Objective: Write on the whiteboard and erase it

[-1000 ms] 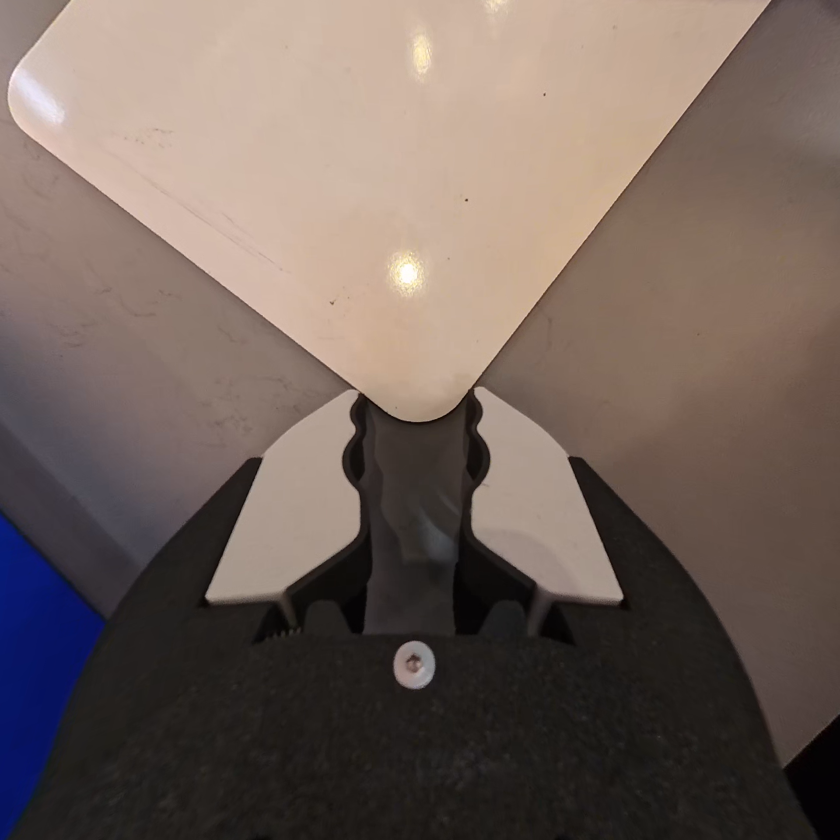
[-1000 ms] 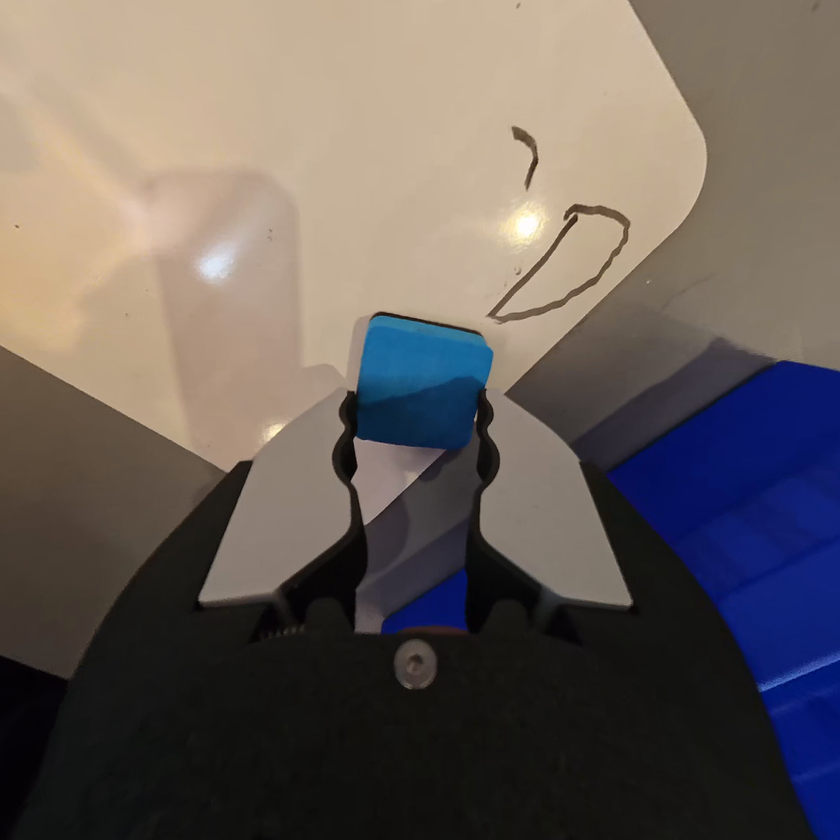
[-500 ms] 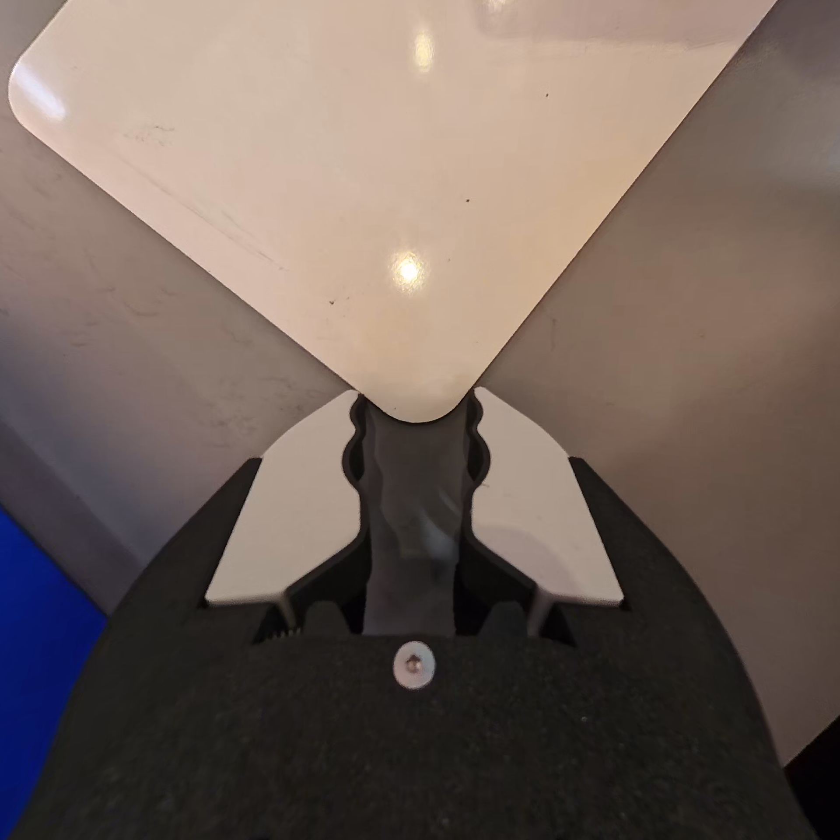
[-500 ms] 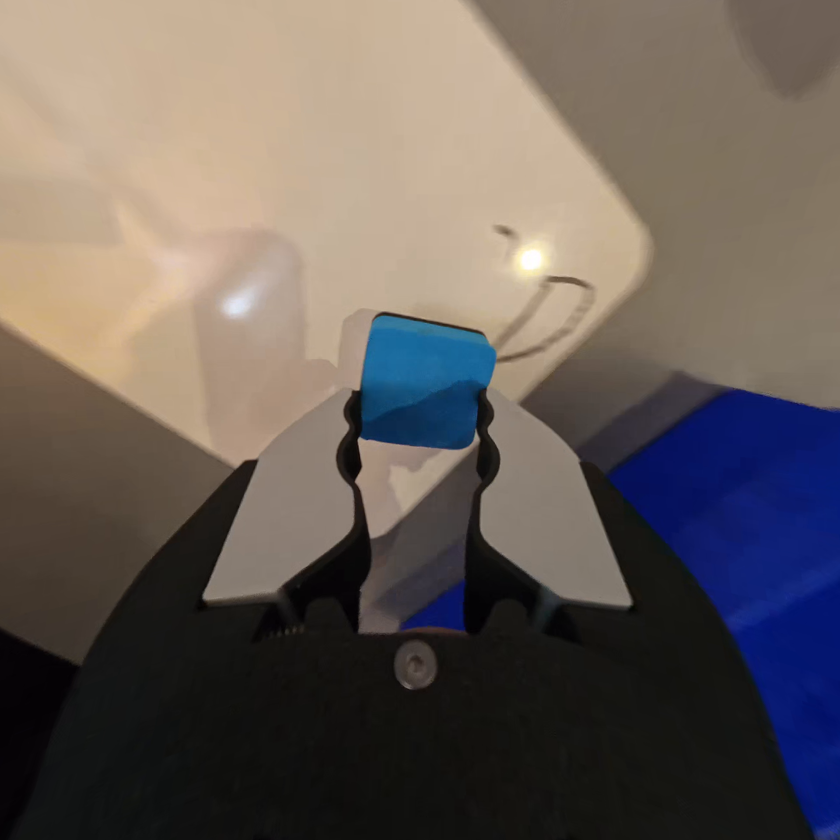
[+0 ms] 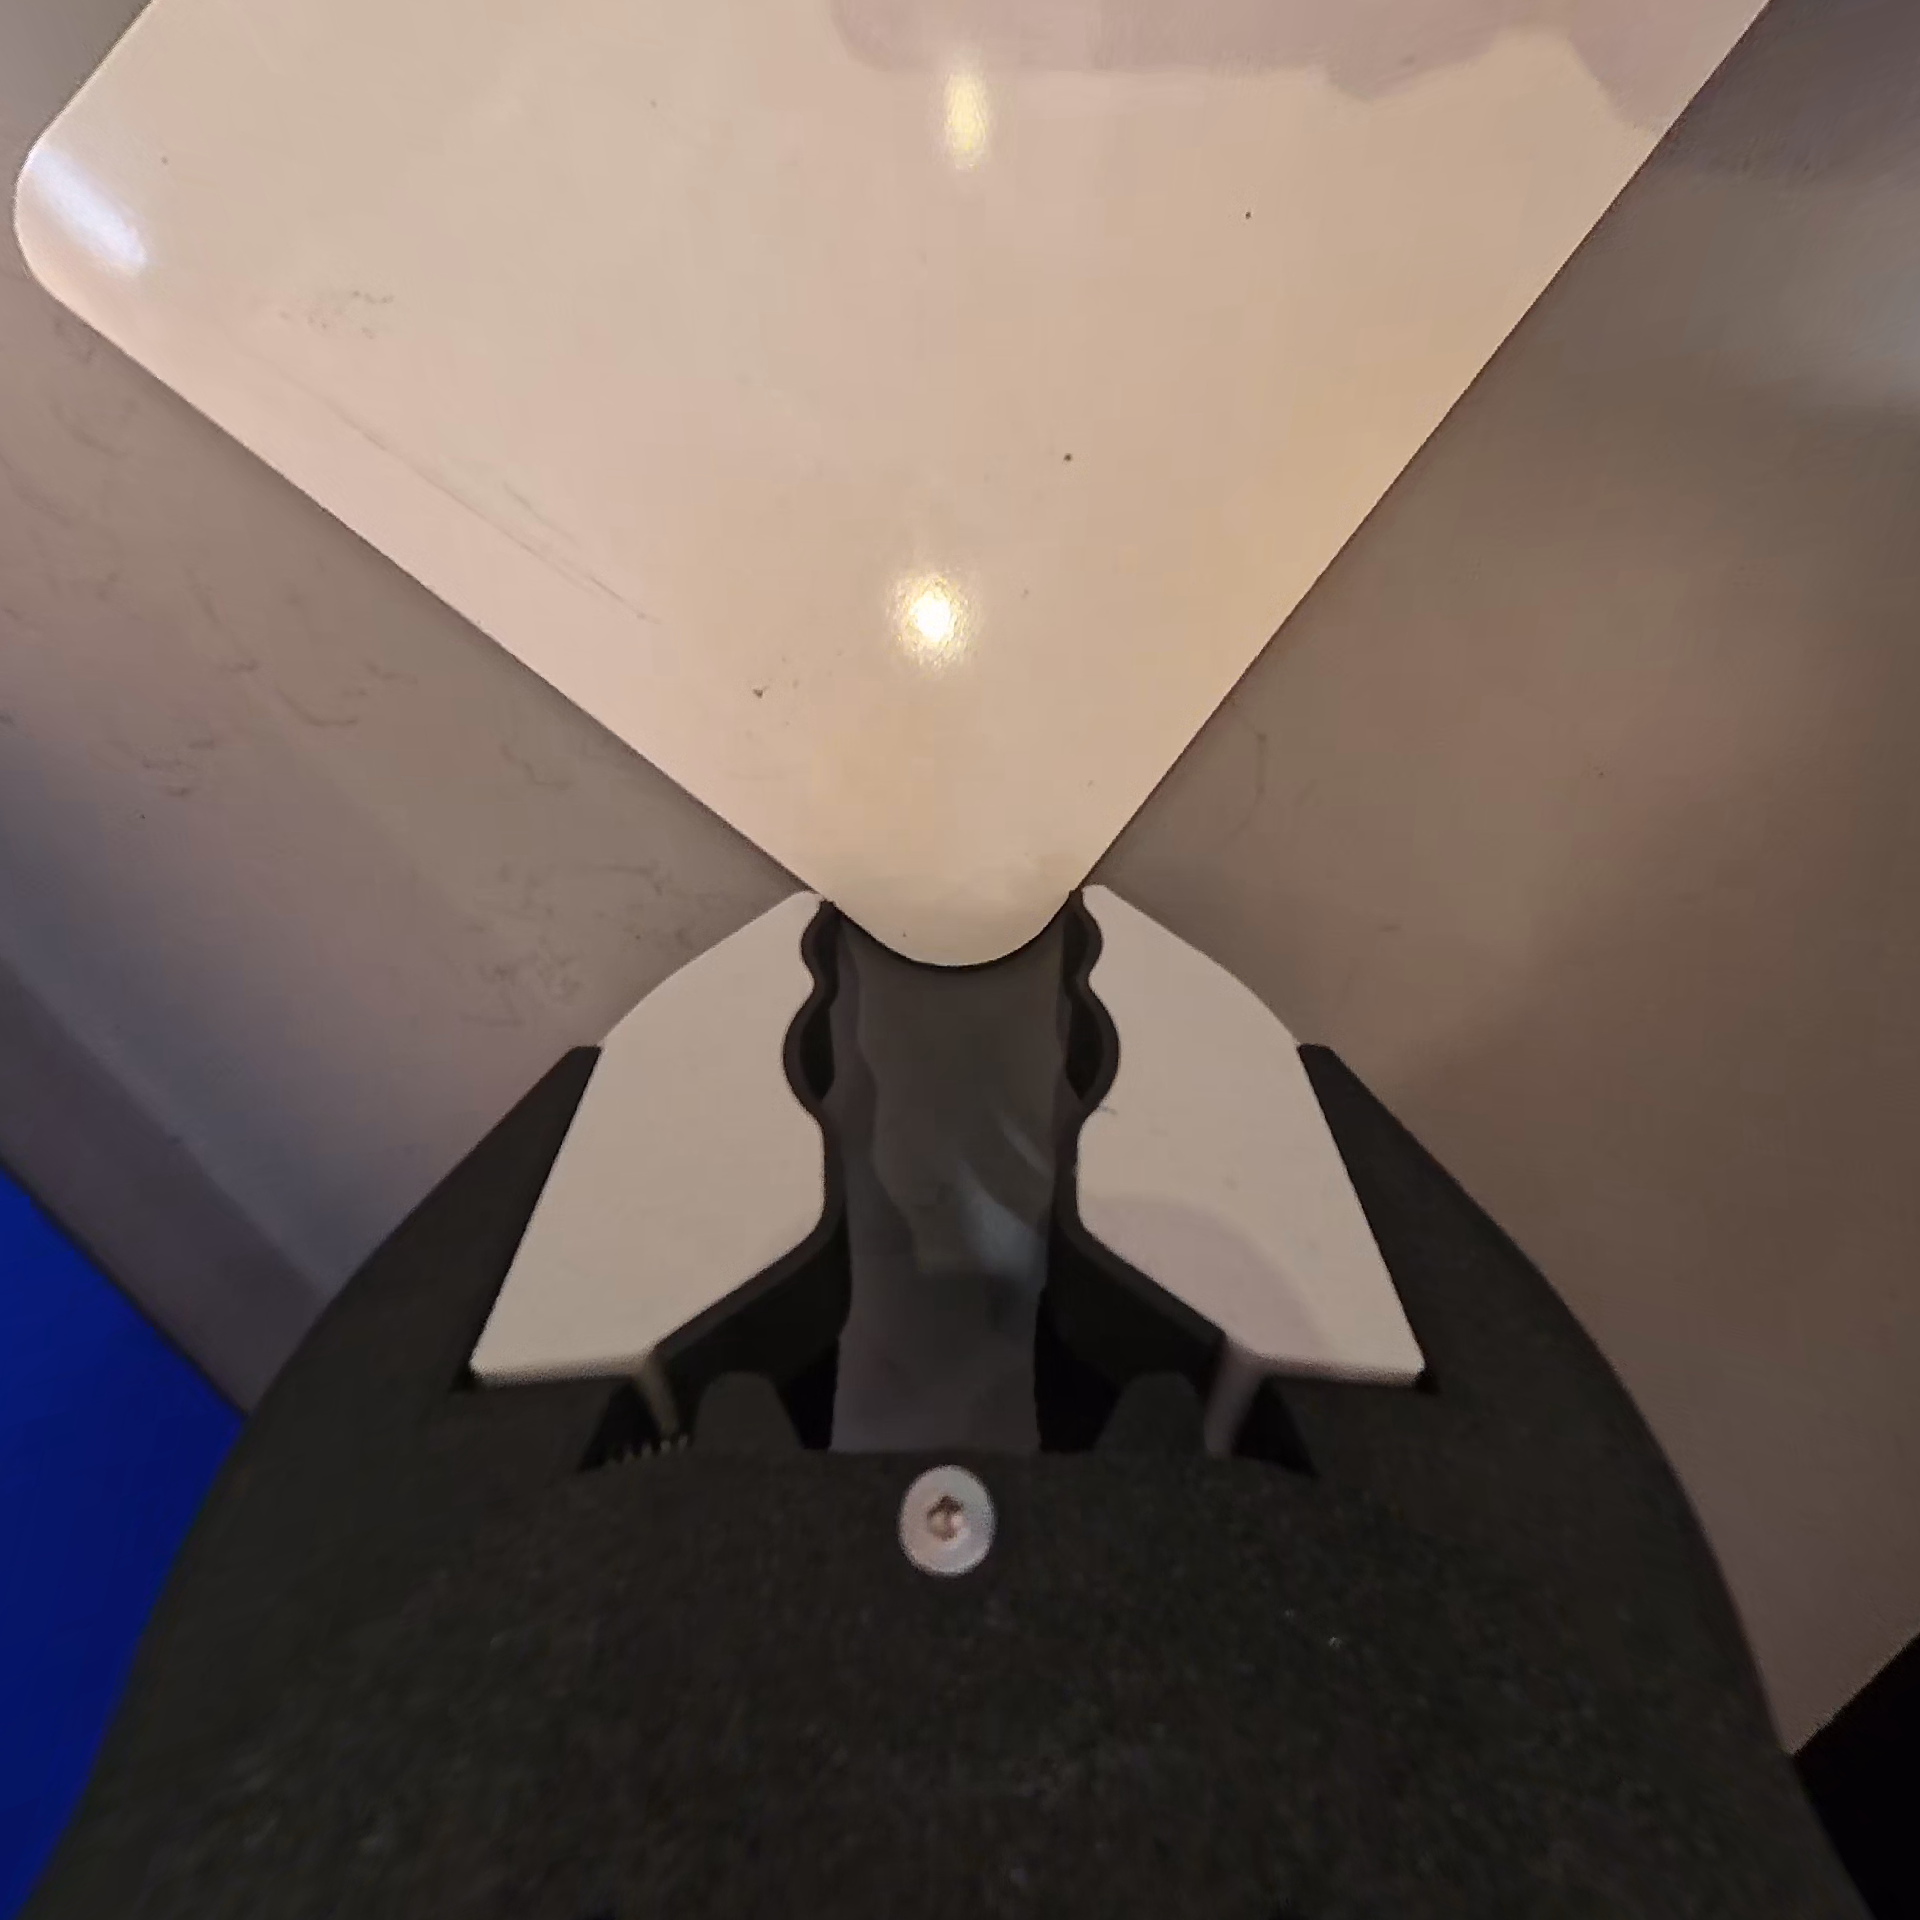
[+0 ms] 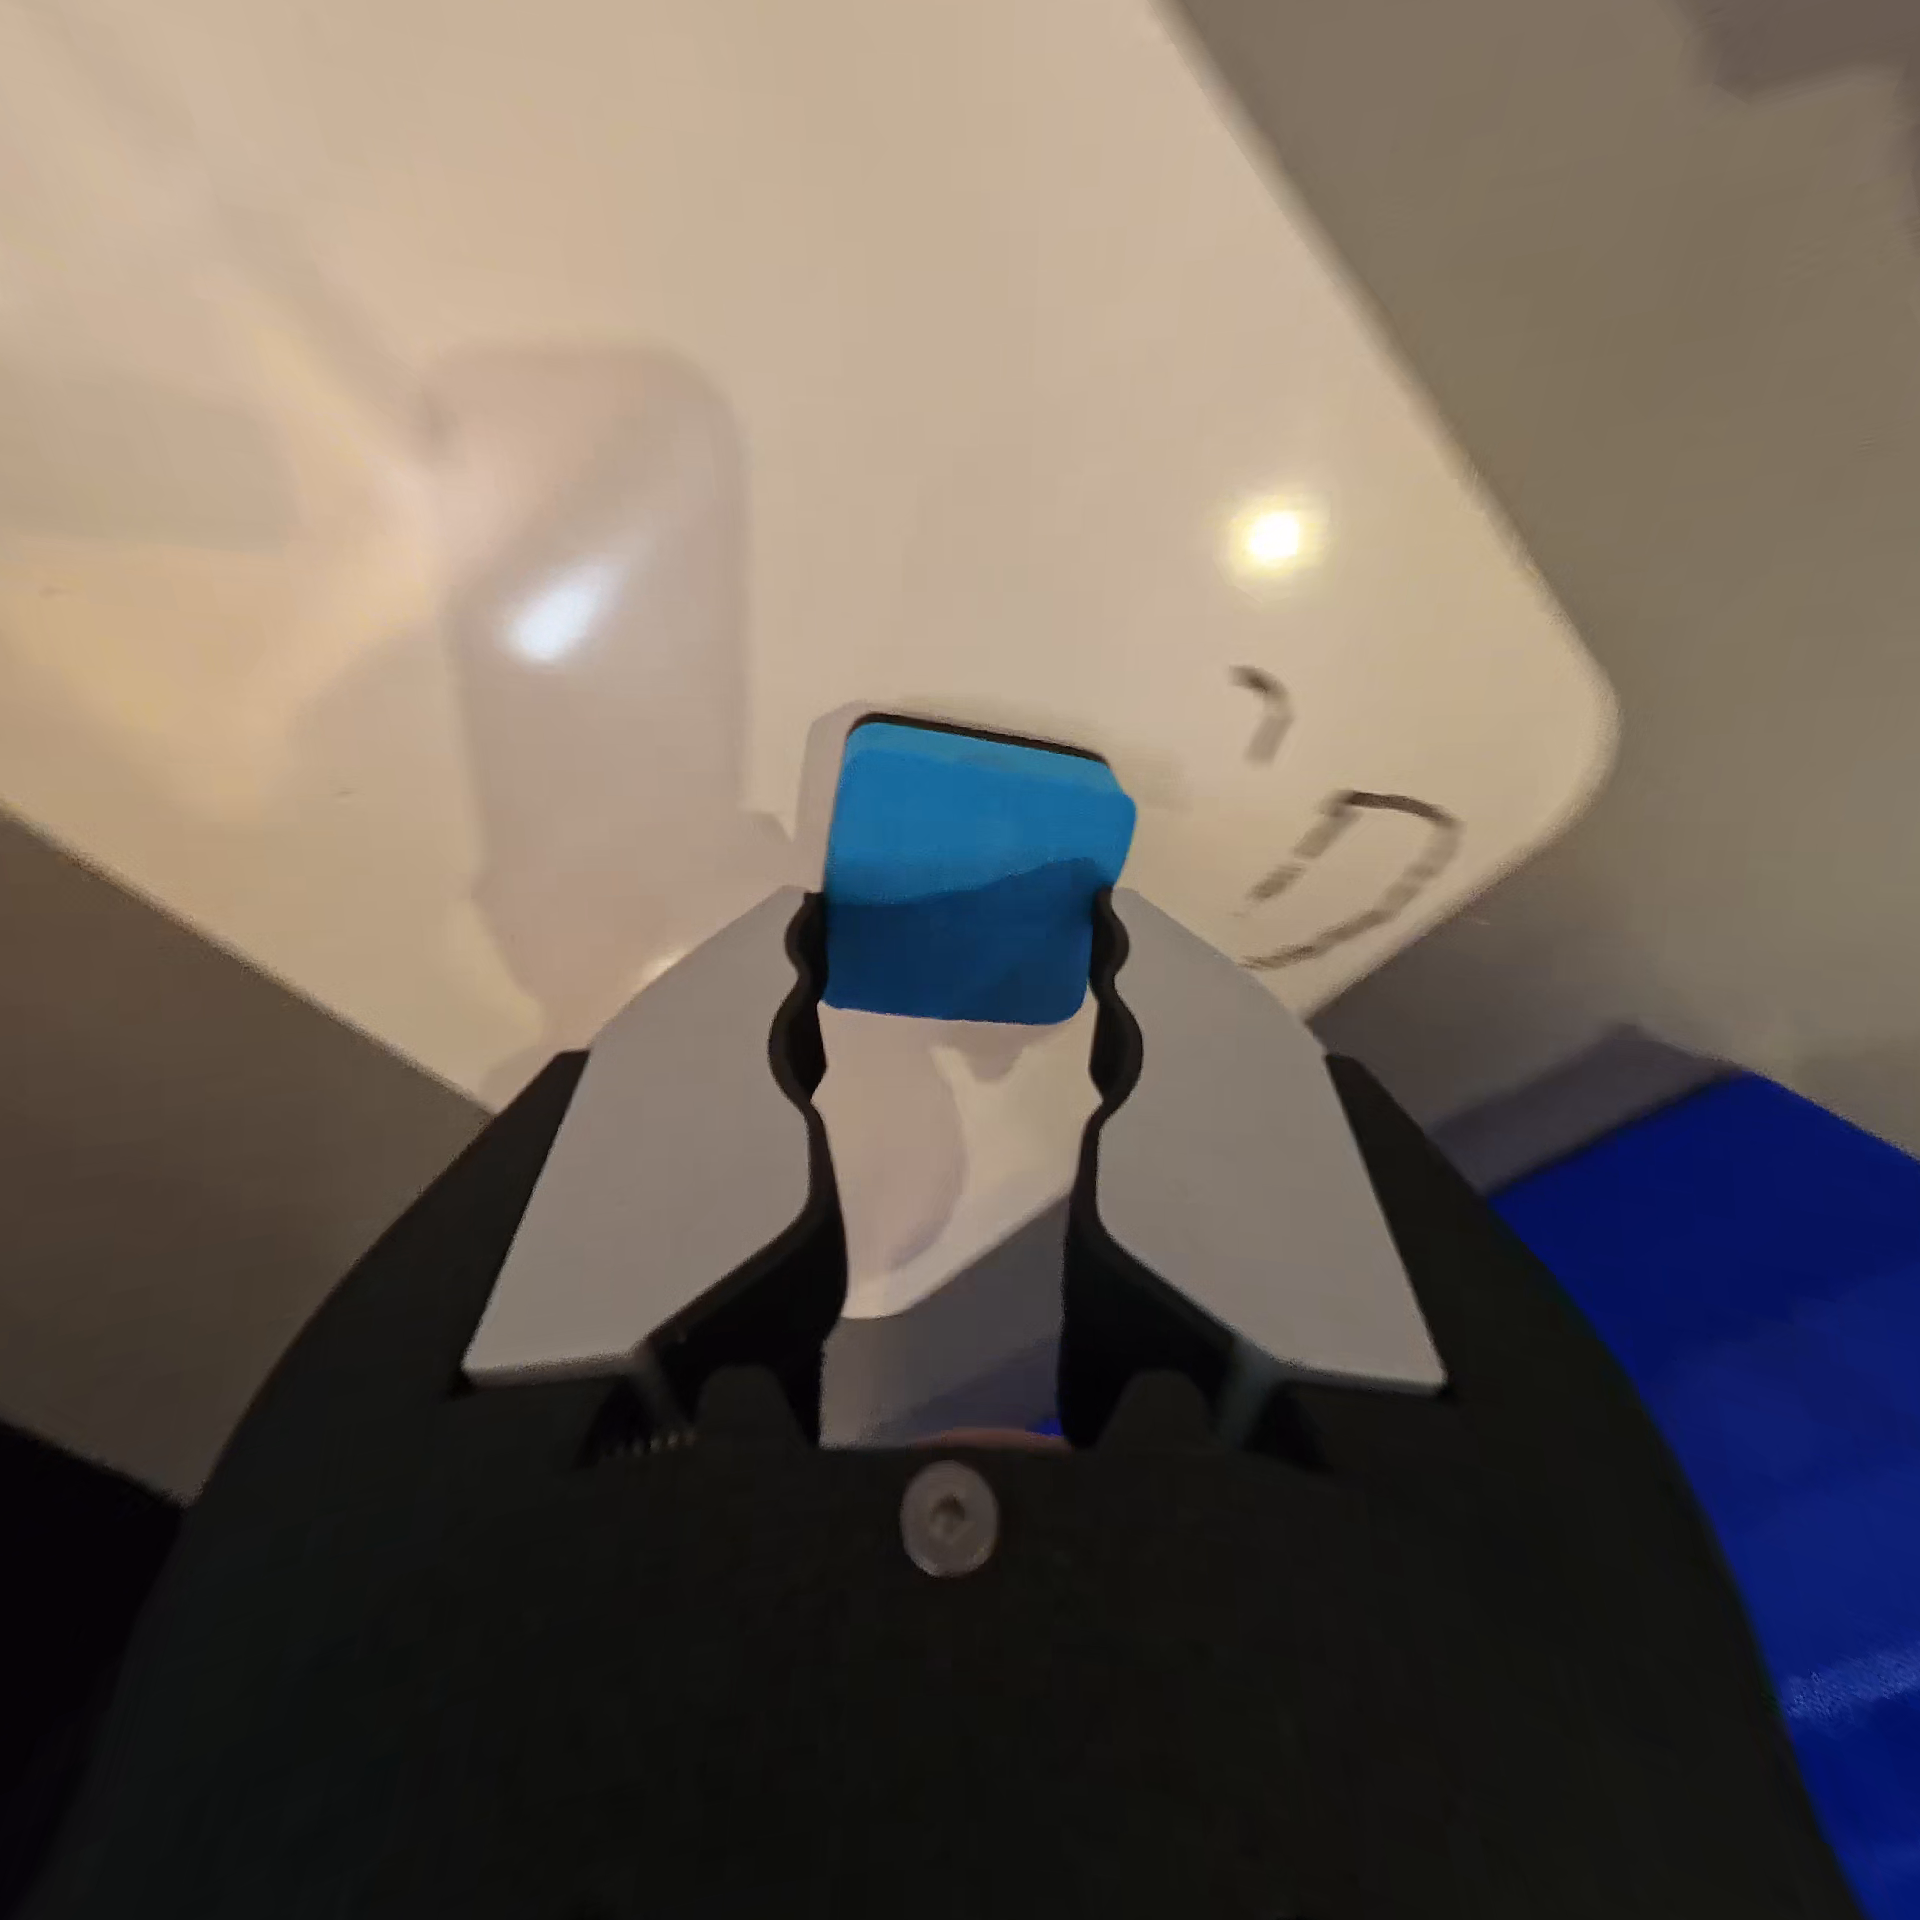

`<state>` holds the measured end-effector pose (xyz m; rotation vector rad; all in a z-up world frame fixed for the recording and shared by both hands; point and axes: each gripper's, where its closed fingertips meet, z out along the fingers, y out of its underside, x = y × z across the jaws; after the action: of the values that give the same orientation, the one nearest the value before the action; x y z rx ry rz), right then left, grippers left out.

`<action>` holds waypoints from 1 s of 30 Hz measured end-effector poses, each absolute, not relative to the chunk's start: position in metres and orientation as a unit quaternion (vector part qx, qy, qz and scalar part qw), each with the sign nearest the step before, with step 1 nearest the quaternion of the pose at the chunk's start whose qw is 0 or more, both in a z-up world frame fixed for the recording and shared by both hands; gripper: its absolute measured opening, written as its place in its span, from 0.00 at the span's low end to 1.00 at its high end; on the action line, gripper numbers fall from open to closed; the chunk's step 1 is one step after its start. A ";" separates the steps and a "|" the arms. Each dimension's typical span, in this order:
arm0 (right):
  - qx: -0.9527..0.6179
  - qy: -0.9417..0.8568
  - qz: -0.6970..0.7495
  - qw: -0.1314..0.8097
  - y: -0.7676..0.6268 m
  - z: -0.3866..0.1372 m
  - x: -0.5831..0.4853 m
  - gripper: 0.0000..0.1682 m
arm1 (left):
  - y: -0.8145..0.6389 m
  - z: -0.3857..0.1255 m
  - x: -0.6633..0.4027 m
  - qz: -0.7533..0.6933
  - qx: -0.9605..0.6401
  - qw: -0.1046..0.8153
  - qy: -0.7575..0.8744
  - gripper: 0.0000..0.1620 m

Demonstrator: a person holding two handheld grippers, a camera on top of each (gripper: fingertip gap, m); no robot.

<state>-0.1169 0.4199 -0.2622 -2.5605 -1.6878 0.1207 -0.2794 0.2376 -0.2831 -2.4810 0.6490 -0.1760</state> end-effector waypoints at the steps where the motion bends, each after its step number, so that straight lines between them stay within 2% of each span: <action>1: -0.840 -0.540 0.020 0.049 0.434 -0.257 -0.112 0.29 | 0.238 -0.283 -0.279 -0.065 -0.926 0.282 0.242 0.25; 4: -0.871 -0.486 -0.024 0.069 0.484 -0.246 -0.087 0.29 | 0.238 -0.283 -0.279 -0.064 -0.927 0.281 0.241 0.26; 9: -0.877 -0.475 -0.059 0.045 0.499 -0.270 -0.076 0.29 | 0.238 -0.283 -0.279 -0.065 -0.927 0.280 0.242 0.25; 17: -0.828 -0.559 0.020 0.035 0.437 -0.264 -0.143 0.29 | 0.238 -0.283 -0.279 -0.065 -0.927 0.280 0.242 0.26; 20: -0.849 -0.524 -0.033 0.061 0.480 -0.252 -0.120 0.29 | 0.237 -0.283 -0.279 -0.064 -0.927 0.280 0.240 0.26; 23: -0.871 -0.488 -0.041 0.042 0.506 -0.259 -0.095 0.29 | 0.237 -0.283 -0.279 -0.063 -0.928 0.278 0.240 0.25; 30: -0.825 -0.564 -0.011 0.031 0.460 -0.271 -0.127 0.29 | 0.237 -0.283 -0.280 -0.062 -0.928 0.278 0.241 0.26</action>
<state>-0.1271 0.4596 -0.2707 -2.5421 -1.7389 -0.0338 -0.2797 0.2373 -0.2833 -2.4904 0.6471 -0.1677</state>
